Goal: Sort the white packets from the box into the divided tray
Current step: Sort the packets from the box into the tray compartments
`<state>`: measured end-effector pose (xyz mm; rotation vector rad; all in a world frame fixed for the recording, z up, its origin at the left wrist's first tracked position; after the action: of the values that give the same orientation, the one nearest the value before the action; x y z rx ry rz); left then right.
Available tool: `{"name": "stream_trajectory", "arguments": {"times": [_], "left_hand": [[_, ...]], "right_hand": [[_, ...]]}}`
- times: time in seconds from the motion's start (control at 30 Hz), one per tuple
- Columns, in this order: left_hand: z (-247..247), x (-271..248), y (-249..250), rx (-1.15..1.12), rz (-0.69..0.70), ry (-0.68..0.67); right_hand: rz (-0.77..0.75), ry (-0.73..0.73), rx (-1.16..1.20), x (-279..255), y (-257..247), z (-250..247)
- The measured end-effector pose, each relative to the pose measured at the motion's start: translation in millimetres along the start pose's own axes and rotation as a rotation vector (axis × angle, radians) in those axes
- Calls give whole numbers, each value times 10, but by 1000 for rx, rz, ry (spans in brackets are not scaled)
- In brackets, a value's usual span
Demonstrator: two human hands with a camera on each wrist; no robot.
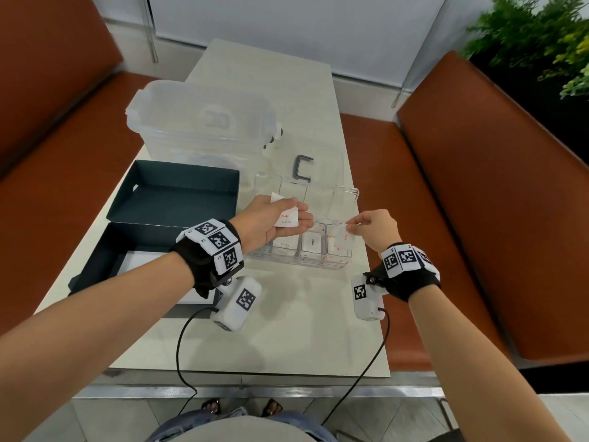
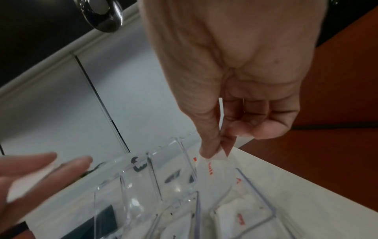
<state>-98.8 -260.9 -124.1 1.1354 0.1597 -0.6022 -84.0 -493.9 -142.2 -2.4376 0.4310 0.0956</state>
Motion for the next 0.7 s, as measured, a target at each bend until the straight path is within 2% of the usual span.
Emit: {"name": "stream_trajectory", "arguments": {"times": [0.23,0.7], "left_hand": [[23,16,26,0,-1,6],[0,4,-7,-9,-13,6]], "right_hand": [[42,-32,-45,35,88,136],[-33,-41,-248,-35,-16,291]]}}
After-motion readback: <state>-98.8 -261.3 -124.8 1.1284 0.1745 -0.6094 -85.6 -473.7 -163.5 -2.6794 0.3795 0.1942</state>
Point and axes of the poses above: each hand's wrist, its own x-axis towards the middle knuckle, its own z-axis out of the palm, y = z × x, the point moved 9 cm from there along x, towards the middle knuckle, and after that the axes turned 3 degrees about -x, right-handed, at the moved point
